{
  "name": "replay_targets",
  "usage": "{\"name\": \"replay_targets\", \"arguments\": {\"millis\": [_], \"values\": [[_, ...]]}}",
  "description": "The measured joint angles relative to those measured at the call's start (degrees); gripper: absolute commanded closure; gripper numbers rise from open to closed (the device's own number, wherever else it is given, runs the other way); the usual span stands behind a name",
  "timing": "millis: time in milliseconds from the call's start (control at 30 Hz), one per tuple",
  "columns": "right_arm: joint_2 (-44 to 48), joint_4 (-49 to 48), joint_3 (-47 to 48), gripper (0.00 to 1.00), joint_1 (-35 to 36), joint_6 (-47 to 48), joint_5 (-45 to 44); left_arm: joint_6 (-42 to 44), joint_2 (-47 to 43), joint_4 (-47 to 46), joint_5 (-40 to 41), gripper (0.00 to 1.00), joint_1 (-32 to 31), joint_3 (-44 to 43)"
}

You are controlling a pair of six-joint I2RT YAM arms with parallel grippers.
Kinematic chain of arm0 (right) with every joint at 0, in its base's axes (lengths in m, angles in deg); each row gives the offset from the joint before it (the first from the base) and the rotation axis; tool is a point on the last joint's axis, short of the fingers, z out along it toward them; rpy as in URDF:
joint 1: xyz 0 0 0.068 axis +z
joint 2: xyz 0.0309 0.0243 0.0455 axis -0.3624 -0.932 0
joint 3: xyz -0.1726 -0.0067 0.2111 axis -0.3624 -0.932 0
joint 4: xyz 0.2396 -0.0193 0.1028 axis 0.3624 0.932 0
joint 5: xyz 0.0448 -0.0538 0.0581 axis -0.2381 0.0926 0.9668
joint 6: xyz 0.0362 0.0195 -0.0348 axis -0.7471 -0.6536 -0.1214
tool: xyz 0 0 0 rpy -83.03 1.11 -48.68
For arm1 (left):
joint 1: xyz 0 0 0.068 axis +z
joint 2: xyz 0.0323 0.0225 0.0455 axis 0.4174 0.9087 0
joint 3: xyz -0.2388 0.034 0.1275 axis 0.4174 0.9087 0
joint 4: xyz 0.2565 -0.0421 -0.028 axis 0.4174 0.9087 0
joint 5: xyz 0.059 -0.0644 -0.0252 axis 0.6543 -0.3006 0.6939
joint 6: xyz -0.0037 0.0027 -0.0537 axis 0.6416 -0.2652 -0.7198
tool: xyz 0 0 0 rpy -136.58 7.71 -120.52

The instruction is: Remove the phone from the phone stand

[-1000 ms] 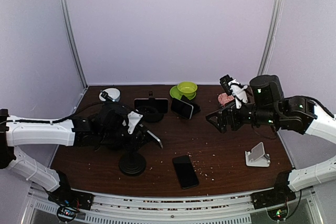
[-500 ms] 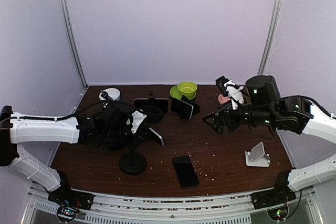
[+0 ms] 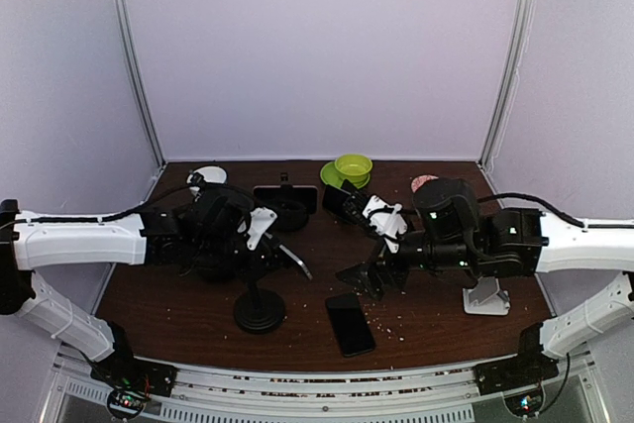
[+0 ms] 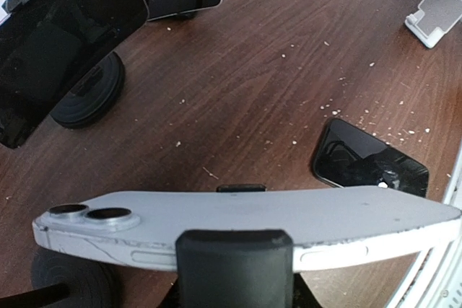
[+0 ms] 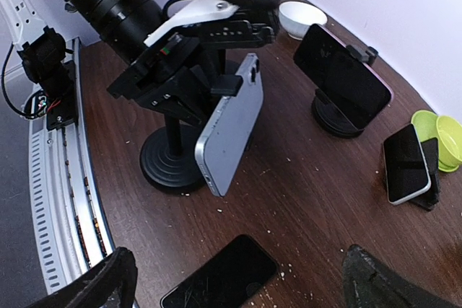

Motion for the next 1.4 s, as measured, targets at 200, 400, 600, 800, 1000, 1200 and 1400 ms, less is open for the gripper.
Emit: {"name": "replay_targets", "arguments": {"millis": [200, 400, 600, 800, 1000, 1200, 1400], "values": [[-3.23, -7.91, -0.98, 0.01, 5.05, 2.49, -4.39, -1.18, -0.15, 4.59, -2.10, 1.00, -0.11, -4.02], [-5.51, -13.79, -1.62, 0.08, 8.68, 5.33, -9.51, -1.77, -1.86, 6.88, -3.41, 1.00, -0.15, -7.56], [-6.71, -17.33, -1.51, 0.20, 9.66, 8.57, -17.07, -2.56, -2.95, 10.69, -5.14, 1.00, -0.15, -11.23], [-9.55, -17.57, 1.29, 0.34, 9.66, 12.00, -19.98, -3.19, -2.95, 14.10, -6.29, 1.00, -0.15, -16.28], [-12.37, -17.27, 5.68, 0.47, 9.66, 12.44, -20.85, -3.76, -2.97, 15.04, -7.32, 1.00, -0.15, -18.16], [-13.94, -17.09, 8.48, 0.61, 9.66, 13.00, -22.38, -4.00, -2.97, 16.55, -7.54, 1.00, -0.15, -18.23], [-15.37, -16.13, 10.05, 0.70, 9.66, 13.92, -23.91, -4.44, -2.97, 17.22, -7.76, 1.00, -0.15, -19.15]]}}
